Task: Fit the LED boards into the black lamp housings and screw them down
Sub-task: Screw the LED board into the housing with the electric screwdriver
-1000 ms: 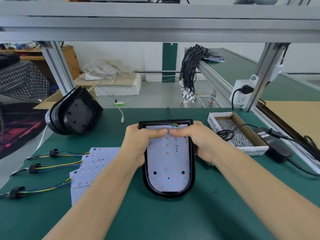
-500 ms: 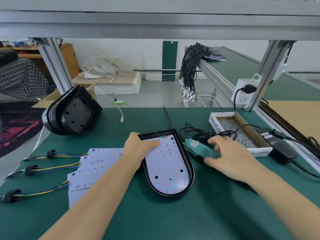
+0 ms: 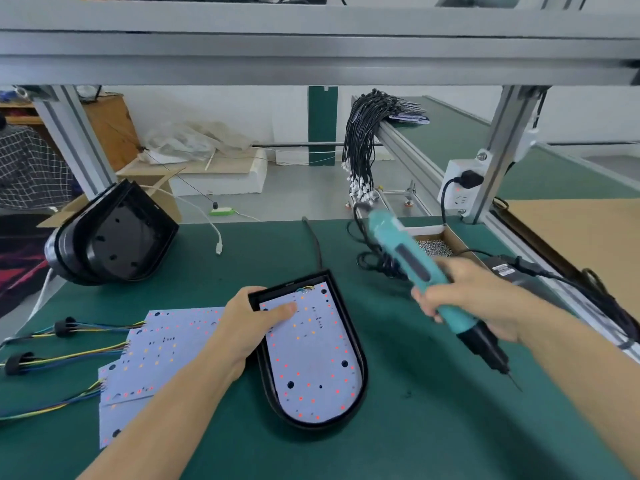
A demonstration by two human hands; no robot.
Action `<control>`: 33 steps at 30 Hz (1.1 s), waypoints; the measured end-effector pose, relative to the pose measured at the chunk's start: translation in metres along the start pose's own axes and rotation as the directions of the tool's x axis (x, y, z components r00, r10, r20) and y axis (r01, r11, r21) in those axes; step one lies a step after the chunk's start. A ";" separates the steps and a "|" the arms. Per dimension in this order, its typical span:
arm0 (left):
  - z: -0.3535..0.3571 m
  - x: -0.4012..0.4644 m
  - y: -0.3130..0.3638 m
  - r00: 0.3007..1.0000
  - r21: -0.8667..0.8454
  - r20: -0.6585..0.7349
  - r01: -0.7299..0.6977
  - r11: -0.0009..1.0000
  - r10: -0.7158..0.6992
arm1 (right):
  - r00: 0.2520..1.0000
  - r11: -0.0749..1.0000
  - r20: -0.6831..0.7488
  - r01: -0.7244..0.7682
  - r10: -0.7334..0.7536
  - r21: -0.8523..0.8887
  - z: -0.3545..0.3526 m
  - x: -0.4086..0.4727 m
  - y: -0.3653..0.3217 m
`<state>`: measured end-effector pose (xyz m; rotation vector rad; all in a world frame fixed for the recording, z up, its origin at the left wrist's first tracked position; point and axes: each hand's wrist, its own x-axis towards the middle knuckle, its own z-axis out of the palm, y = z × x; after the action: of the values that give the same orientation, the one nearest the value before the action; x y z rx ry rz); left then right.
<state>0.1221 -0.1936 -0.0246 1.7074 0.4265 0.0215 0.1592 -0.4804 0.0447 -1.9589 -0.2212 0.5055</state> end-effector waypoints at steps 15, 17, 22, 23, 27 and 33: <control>0.035 -0.002 0.015 0.994 0.299 -0.051 -0.080 0.951 0.099 | 0.762 0.591 -0.562 0.625 -0.322 0.509 -0.084 -0.039 -0.004; 0.033 -0.001 0.023 0.995 0.515 -0.015 -0.075 0.854 0.096 | 0.719 0.588 -0.630 0.655 -0.293 0.475 -0.085 -0.043 -0.001; 0.057 -0.004 0.066 0.860 0.734 -0.012 -0.339 0.589 0.510 | 0.631 0.582 -0.717 0.714 -0.296 0.388 -0.079 -0.044 -0.005; 0.073 -0.003 0.077 0.820 0.691 0.084 -0.457 0.560 0.566 | 0.621 0.588 -0.726 0.717 -0.295 0.374 -0.076 -0.042 -0.008; 0.161 0.006 0.110 0.688 0.601 0.487 -0.711 0.365 0.538 | 0.597 0.594 -0.755 0.720 -0.270 0.357 -0.065 -0.034 -0.019; 0.241 0.027 0.091 0.713 0.687 0.644 -0.698 0.202 0.277 | 0.569 0.594 -0.777 0.733 -0.269 0.331 -0.056 -0.033 -0.021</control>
<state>0.2321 -0.4251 0.0113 2.8537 -0.6524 -0.0962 0.1556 -0.5292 0.0922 -1.1671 -0.1539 -0.5201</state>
